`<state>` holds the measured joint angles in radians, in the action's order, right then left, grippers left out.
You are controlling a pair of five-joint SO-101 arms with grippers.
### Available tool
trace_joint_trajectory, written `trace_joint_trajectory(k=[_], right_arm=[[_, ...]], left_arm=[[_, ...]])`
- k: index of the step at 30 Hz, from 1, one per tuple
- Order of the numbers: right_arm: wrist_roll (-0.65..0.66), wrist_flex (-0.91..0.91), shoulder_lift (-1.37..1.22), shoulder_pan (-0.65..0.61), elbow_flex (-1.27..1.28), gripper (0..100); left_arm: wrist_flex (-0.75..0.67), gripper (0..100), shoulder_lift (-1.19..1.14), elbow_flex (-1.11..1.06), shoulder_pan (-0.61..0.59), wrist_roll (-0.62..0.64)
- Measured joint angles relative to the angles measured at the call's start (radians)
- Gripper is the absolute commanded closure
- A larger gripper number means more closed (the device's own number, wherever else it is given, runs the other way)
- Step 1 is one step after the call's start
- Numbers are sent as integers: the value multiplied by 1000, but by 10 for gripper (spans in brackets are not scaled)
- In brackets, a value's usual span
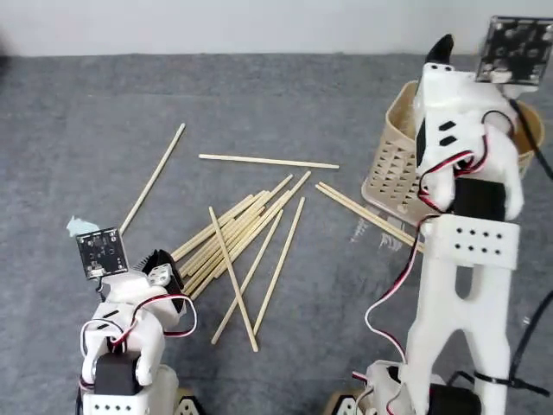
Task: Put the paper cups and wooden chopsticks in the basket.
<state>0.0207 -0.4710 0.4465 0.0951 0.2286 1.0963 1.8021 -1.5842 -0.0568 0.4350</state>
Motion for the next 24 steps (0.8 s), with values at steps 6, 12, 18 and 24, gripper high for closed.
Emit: trace_joint_trajectory(k=[6, 12, 18, 24], right_arm=[[-26, -264, 170, -87, 0, 779], [-167, -672, 299, -186, 0, 779], [-308, -916, 324, -265, 71, 780], [-330, -841, 325, -339, 358, 780]], left_arm=[[0, 972, 0, -2, 2, 0], [0, 915, 0, -2, 2, 0], [0, 913, 0, -2, 2, -3], [9, 915, 0, 11, 2, -58]])
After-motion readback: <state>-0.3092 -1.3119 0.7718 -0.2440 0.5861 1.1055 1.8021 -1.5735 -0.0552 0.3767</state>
